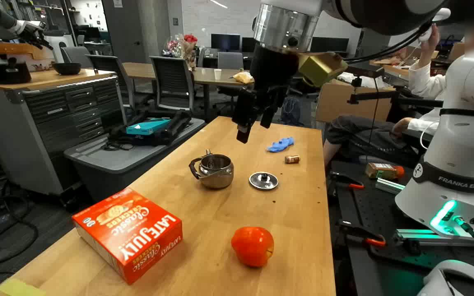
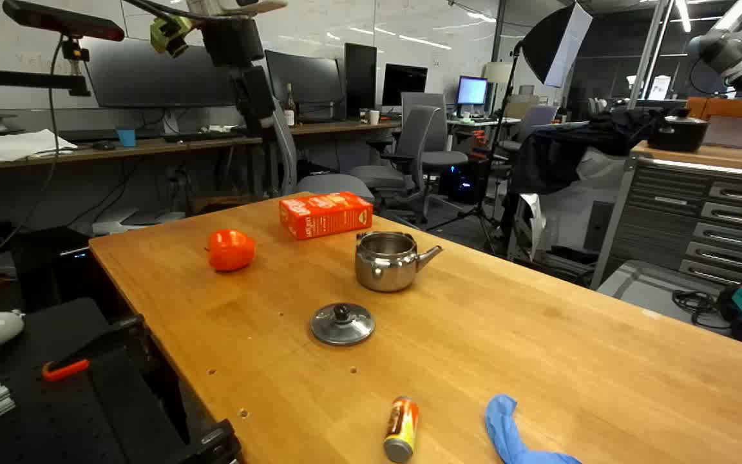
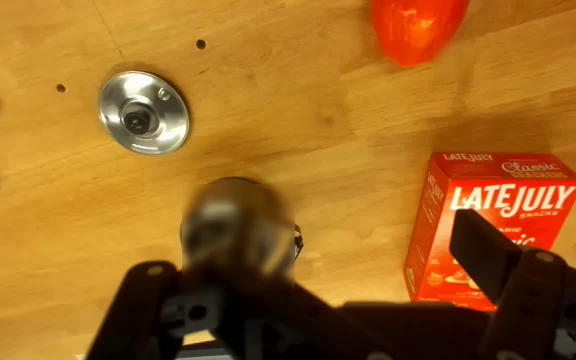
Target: Put the silver lid on the silver pot
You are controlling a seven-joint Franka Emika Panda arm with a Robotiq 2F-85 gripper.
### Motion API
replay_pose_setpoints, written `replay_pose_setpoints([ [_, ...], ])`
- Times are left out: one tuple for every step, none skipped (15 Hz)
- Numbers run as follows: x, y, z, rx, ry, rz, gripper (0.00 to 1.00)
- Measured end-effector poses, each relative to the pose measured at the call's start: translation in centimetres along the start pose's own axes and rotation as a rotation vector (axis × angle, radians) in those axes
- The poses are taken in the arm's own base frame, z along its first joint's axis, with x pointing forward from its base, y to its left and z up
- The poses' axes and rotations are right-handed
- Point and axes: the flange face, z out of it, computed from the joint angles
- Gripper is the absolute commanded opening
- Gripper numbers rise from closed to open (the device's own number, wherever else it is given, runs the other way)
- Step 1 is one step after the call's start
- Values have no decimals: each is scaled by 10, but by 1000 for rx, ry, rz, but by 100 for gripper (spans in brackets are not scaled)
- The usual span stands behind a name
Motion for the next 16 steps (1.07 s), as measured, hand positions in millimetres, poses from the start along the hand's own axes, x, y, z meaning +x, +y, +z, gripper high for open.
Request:
replay_pose_setpoints([
  [1,-1,-1,2,3,0,100],
  [1,0,-2,4,2,1,100],
  [1,0,-1,5,-2,2,100],
  [0,1,0,6,-7,3,100],
  [0,3,2,6,-11,6,100],
  [1,5,3,6,-16,10,100],
  [2,6,4,6,-19,14,100],
  [3,8,5,6,-20,18,100],
  [5,10,6,2,-18,18,100],
  [7,12,7,-1,-14,17,100],
  [9,15,8,-7,-7,12,100],
  [11,17,8,-12,-1,7,100],
  [14,20,10,-20,2,2,100],
  [16,23,12,-27,4,-2,100],
  [18,26,14,-32,5,-6,100],
  [21,29,17,-35,7,-11,100],
])
